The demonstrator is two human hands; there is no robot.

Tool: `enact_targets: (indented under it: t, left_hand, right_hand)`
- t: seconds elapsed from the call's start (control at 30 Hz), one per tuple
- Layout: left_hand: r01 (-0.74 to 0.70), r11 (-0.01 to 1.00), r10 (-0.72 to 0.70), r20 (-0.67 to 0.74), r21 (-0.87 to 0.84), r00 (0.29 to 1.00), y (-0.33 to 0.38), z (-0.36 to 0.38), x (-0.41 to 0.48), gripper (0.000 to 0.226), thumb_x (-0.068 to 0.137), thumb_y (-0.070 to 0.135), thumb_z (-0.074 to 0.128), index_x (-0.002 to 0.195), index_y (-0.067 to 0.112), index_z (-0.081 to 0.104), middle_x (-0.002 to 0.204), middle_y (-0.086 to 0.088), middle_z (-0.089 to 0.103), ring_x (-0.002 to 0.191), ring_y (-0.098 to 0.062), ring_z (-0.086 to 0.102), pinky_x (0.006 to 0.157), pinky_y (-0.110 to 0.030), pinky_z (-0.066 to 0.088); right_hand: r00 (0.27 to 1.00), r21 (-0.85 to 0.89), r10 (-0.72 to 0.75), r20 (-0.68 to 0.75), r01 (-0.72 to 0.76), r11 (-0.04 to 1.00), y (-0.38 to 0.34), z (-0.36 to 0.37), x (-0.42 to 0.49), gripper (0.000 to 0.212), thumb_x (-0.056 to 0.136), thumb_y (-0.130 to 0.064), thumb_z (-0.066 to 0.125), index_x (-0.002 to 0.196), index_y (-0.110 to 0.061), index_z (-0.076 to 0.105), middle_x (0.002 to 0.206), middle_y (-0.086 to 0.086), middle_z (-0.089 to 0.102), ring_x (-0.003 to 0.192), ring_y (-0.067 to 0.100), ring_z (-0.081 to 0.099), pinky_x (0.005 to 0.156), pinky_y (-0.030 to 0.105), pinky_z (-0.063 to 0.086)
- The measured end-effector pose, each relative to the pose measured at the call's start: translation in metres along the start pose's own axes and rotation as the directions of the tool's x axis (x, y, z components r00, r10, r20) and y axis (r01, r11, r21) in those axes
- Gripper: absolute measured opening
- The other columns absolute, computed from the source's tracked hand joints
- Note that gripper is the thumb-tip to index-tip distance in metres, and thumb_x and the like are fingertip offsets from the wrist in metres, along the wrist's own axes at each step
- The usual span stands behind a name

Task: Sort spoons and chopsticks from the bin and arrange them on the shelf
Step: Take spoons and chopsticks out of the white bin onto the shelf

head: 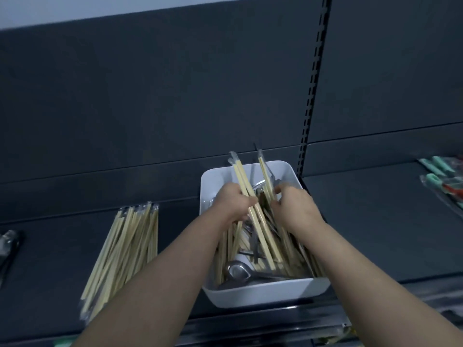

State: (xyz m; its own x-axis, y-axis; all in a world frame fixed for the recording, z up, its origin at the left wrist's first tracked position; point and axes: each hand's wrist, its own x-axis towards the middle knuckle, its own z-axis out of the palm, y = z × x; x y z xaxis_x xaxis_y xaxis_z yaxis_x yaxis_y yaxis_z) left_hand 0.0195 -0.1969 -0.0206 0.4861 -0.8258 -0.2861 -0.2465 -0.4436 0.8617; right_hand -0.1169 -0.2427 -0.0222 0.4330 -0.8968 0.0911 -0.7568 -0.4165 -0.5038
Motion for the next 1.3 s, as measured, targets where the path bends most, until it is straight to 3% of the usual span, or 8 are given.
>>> enact_targets:
  t: [0.17,0.27,0.53,0.7,0.77,0.87,0.97,1.3]
  left_hand:
    - [-0.146,0.953,0.061,-0.307,-0.265,0.95,0.006,-0.046,-0.001,0.012,0.098,0.016,0.053,0.094,0.007,0.058,0.073,-0.006,0.056,0.06,-0.017,0.054,0.055,-0.028,0.047]
    - [-0.126,0.946,0.016,-0.347,-0.297,0.938,-0.003,-0.094,-0.006,0.014,0.099,0.013,0.051,0.088,0.007,0.058,0.072,-0.008,0.054,0.06,-0.018,0.052,0.051,-0.026,0.044]
    - [0.241,0.969,-0.247,-0.265,-0.056,0.932,-0.105,-0.193,-0.027,0.008,0.093,0.013,0.056,0.091,0.008,0.062,0.07,-0.009,0.058,0.053,-0.017,0.051,0.049,-0.024,0.042]
    - [0.226,0.954,-0.184,-0.212,0.197,0.96,-0.151,-0.22,-0.035,0.01,0.091,0.018,0.06,0.096,0.012,0.066,0.093,-0.006,0.067,0.087,-0.024,0.066,0.079,-0.036,0.057]
    - [0.221,0.908,-0.123,-0.278,0.356,0.953,-0.156,-0.225,-0.034,0.018,0.09,0.024,0.062,0.103,0.012,0.066,0.098,-0.002,0.066,0.087,-0.02,0.064,0.078,-0.032,0.055]
    - [0.178,0.85,0.03,-0.384,0.495,0.923,-0.154,-0.225,-0.028,0.041,0.091,0.026,0.062,0.128,0.013,0.053,0.12,-0.004,0.059,0.104,-0.022,0.06,0.081,-0.032,0.05]
    - [0.037,0.877,0.151,-0.349,0.479,0.925,-0.135,-0.212,-0.02,0.029,0.09,0.019,0.056,0.119,0.02,0.06,0.117,0.0,0.063,0.106,-0.02,0.059,0.084,-0.031,0.05]
    - [-0.283,0.842,0.374,-0.119,0.459,0.92,-0.041,-0.098,-0.003,0.028,0.088,0.016,0.049,0.103,0.028,0.069,0.108,0.008,0.069,0.099,-0.018,0.063,0.083,-0.03,0.053]
  right_hand:
    - [0.993,0.058,-0.106,-0.057,0.109,0.992,-0.047,0.002,0.008,0.028,0.092,-0.024,0.054,0.12,-0.018,0.056,0.1,0.005,0.072,0.102,0.027,0.063,0.073,0.031,0.044]
    - [0.984,0.171,-0.17,-0.054,0.177,0.969,-0.088,0.014,0.009,0.03,0.092,-0.027,0.058,0.121,-0.019,0.055,0.096,0.003,0.072,0.1,0.025,0.062,0.073,0.029,0.043]
    - [0.945,0.135,-0.241,0.221,0.215,0.967,-0.176,0.1,-0.014,0.02,0.089,-0.024,0.062,0.106,-0.012,0.059,0.102,0.008,0.066,0.096,0.029,0.061,0.07,0.028,0.043]
    - [0.921,-0.003,-0.163,0.355,0.176,0.984,-0.194,0.143,-0.02,0.018,0.091,-0.028,0.058,0.091,-0.011,0.053,0.104,0.015,0.064,0.095,0.033,0.062,0.067,0.028,0.04]
    - [0.905,-0.054,-0.14,0.401,0.176,0.983,-0.199,0.151,-0.022,0.02,0.093,-0.029,0.053,0.094,-0.009,0.057,0.105,0.013,0.065,0.093,0.031,0.063,0.067,0.027,0.042]
    - [0.932,-0.206,-0.185,0.313,0.257,0.944,-0.2,0.146,-0.026,0.022,0.093,-0.026,0.051,0.106,-0.015,0.065,0.108,0.008,0.065,0.103,0.028,0.059,0.072,0.028,0.041]
    - [0.944,-0.387,-0.307,0.12,0.329,0.862,-0.192,0.125,-0.027,0.021,0.09,-0.018,0.051,0.105,-0.019,0.065,0.106,0.002,0.065,0.11,0.025,0.049,0.072,0.03,0.032]
    - [0.987,-0.462,-0.116,-0.115,0.05,0.886,-0.082,0.042,-0.027,0.026,0.084,-0.016,0.052,0.104,-0.025,0.067,0.107,-0.002,0.065,0.111,0.025,0.052,0.085,0.035,0.041]
